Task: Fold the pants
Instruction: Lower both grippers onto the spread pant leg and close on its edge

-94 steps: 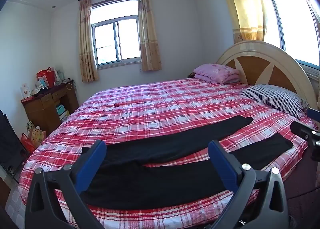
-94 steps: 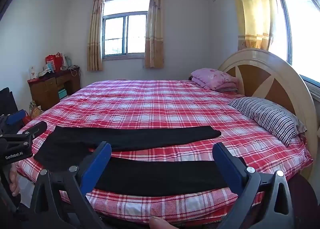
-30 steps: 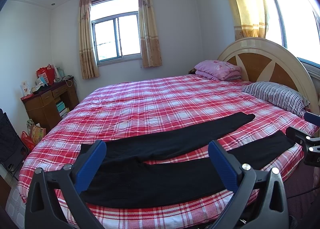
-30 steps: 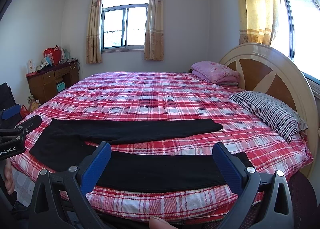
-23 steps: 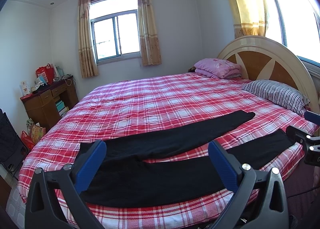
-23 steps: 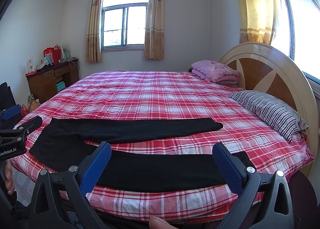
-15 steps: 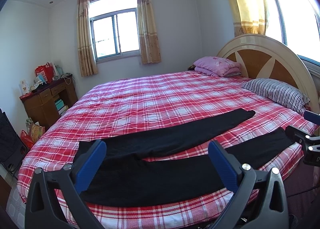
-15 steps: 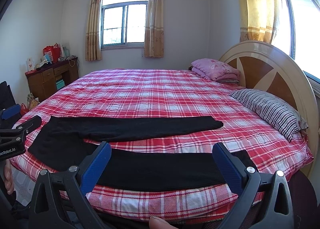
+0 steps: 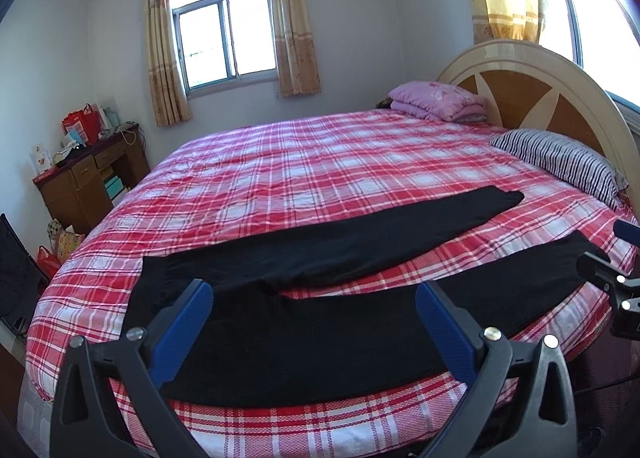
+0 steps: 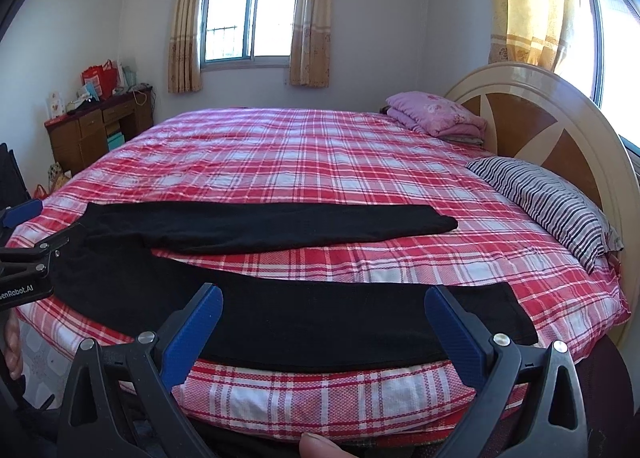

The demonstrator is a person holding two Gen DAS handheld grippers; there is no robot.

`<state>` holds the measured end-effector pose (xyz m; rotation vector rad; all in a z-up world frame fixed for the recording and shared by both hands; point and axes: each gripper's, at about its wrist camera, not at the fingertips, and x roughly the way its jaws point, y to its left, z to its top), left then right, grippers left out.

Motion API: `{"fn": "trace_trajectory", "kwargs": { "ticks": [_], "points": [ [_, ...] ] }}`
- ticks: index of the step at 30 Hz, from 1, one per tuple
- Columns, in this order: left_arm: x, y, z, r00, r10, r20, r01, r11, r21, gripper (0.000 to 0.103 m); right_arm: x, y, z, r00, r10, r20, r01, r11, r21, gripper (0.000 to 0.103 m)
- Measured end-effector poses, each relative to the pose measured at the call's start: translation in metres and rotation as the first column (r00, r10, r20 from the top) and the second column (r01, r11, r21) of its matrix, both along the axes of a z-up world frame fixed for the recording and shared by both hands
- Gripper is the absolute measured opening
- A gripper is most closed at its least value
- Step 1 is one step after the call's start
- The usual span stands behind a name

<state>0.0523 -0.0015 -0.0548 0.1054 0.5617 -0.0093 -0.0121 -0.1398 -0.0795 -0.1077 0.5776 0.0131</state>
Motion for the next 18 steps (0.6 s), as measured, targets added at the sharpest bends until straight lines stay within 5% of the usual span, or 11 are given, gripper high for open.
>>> {"fn": "trace_trajectory", "kwargs": {
  "ticks": [5,9,15,18],
  "points": [
    [0.046,0.021,-0.022,0.997,0.004,-0.071,-0.001,0.999,0.045,0.103,0.036,-0.014,-0.017,0.998,0.053,-0.023,-0.052,0.998,0.032,0.102],
    [0.095,0.071,-0.041,0.987,0.108,-0.116,-0.095,0.989,0.114,0.103,0.072,-0.026,-0.030,0.995,0.076,-0.064,-0.072,0.996,0.053,0.102],
    [0.144,0.166,-0.059,0.943,0.299,-0.145,-0.274,0.947,0.169,0.103,0.138,-0.048,-0.043,0.989,0.045,-0.144,-0.044,0.999,0.011,0.102],
    [0.164,0.209,-0.068,0.917,0.348,-0.193,-0.328,0.936,0.131,0.103,0.164,-0.062,-0.049,0.984,0.018,-0.180,-0.019,1.000,-0.002,0.097]
  ]
}}
